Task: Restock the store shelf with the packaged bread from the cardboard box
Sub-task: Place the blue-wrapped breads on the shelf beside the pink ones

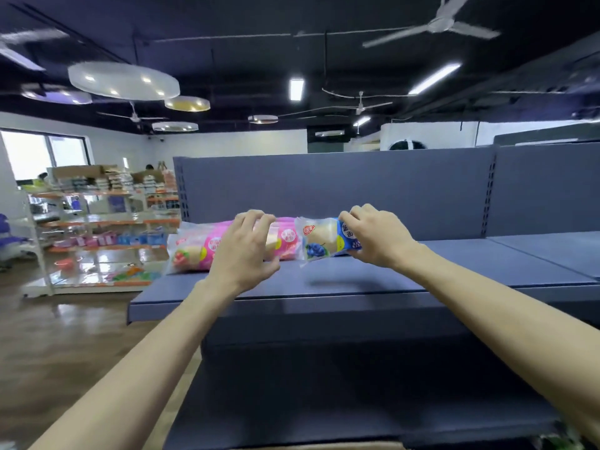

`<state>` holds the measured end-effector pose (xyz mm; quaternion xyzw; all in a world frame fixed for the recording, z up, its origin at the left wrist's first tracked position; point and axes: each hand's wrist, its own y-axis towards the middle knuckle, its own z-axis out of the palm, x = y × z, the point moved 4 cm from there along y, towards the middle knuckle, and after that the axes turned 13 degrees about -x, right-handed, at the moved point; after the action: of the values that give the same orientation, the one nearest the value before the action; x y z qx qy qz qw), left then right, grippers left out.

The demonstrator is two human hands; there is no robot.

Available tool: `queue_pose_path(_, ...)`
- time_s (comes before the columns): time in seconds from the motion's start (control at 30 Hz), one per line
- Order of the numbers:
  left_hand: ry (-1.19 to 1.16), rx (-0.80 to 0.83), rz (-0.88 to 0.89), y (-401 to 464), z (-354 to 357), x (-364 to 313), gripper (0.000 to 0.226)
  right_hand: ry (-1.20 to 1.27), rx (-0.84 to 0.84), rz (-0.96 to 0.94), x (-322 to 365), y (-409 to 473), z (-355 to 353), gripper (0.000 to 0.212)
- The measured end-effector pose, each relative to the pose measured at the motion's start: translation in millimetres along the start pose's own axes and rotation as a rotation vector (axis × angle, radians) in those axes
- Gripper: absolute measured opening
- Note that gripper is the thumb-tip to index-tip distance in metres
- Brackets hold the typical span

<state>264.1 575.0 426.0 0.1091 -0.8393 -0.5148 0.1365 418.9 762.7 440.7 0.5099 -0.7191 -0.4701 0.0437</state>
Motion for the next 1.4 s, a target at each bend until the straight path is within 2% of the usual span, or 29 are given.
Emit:
queue_pose_path(0.23, -0.071, 0.065, -0.128, 12, 48, 4, 0.043, -0.006, 0.088, 0.08, -17, 13, 33, 0.06)
queue_pose_path(0.5, -0.064, 0.123, -0.246, 3, 103, 6, 0.034, 0.035, 0.14, 0.091, -33, 14, 81, 0.048)
queue_pose_path(0.67, -0.021, 0.253, -0.287, -10, 132, 11, 0.051, 0.07, 0.154, 0.093, -40, 19, 111, 0.049)
queue_pose_path(0.87, -0.031, 0.23, -0.306, -12, 140, 15, 0.039, 0.114, 0.16, 0.009, -36, 19, 135, 0.072)
queue_pose_path(1.23, -0.055, 0.23, -0.303, -12, 140, 15, 0.035, 0.083, 0.138, 0.011, -26, 18, 139, 0.067)
queue_pose_path(1.4, -0.05, 0.231, -0.298, -11, 137, 13, 0.032, 0.16, 0.167, 0.12, -18, 19, 139, 0.08)
